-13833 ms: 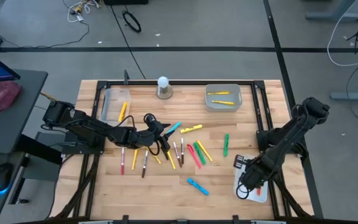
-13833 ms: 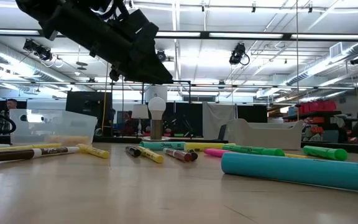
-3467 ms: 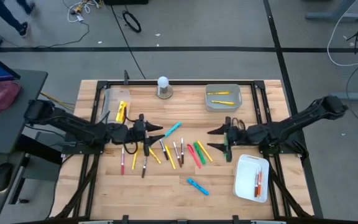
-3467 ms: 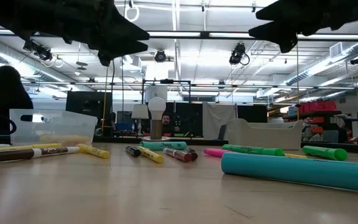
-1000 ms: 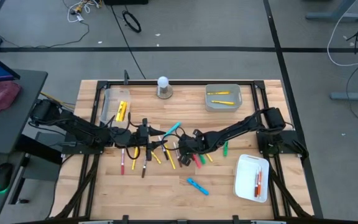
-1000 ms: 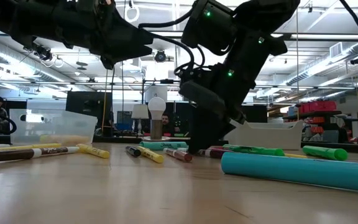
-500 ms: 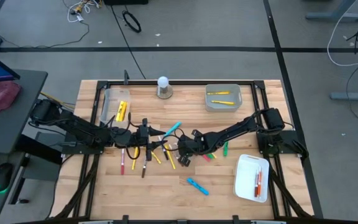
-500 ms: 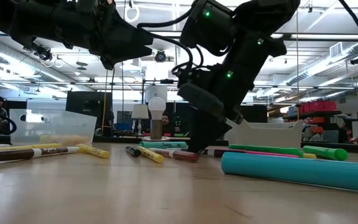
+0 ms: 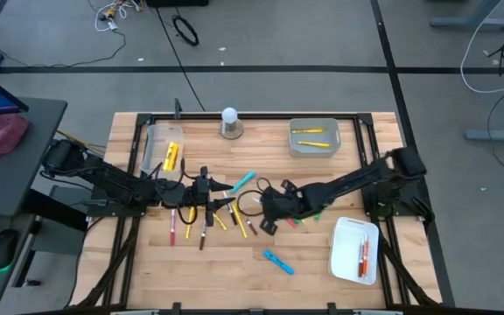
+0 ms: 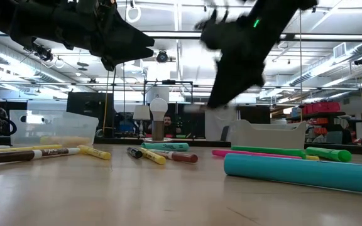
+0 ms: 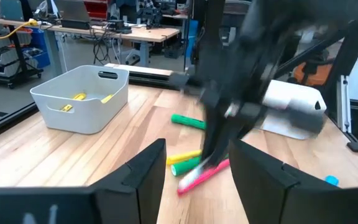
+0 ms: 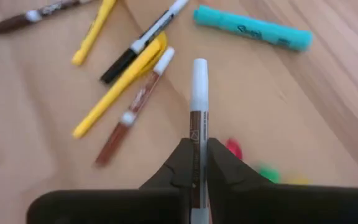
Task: Pick & Place Markers
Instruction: Put the brown marker into the white bin
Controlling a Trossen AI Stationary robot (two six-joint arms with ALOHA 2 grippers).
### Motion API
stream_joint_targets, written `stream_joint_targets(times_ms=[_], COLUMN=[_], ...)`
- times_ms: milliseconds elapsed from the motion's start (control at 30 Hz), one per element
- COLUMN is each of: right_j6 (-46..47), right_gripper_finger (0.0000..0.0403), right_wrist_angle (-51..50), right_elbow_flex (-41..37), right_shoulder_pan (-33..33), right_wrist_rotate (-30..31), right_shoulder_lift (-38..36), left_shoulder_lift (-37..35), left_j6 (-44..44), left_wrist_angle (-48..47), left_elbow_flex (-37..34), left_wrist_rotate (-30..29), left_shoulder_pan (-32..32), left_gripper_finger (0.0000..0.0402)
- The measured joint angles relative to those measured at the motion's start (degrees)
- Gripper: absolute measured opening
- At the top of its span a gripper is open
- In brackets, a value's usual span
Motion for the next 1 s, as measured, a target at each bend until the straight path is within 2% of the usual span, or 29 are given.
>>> stream_joint_targets(times_ms=[133,267,433,600,700,767,1000], right_j6=[7.65,21.31,42.98,67.85,79.44,83.07,84.09], right_gripper_finger=[0.0015,0.0015,0.0016,0.0016,0.0017,0.0017,0.0029], right_wrist_angle=[-11.19,-21.84,-32.61,-39.16,-39.28,-38.1,-24.1], right_elbow_flex=[0.05,0.09,0.09,0.08,-2.28,-4.78,-18.47], right_shoulder_pan=[4.36,10.61,21.13,31.96,35.17,35.78,33.48], right_wrist_rotate=[-0.18,-3.01,-10.91,-21.75,-27.32,-28.53,-29.98], right_shoulder_lift=[-6.32,-12.97,-17.98,-18.65,-18.51,-18.49,-19.68], left_shoulder_lift=[0.0,0.0,0.0,0.0,0.0,0.0,0.0], left_j6=[0.0,0.0,-0.02,-0.02,-0.02,-0.02,-0.02], left_wrist_angle=[-0.73,-1.36,-1.24,-1.45,-1.45,-1.5,-1.5], left_elbow_flex=[0.01,0.01,0.01,0.01,0.01,0.01,0.01], left_wrist_rotate=[0.0,0.0,0.0,0.0,0.0,0.0,0.0], left_shoulder_pan=[0.0,0.0,0.0,0.0,0.0,0.0,0.0], left_gripper_finger=[0.0181,0.0181,0.0181,0.0181,0.0181,0.0181,0.0181])
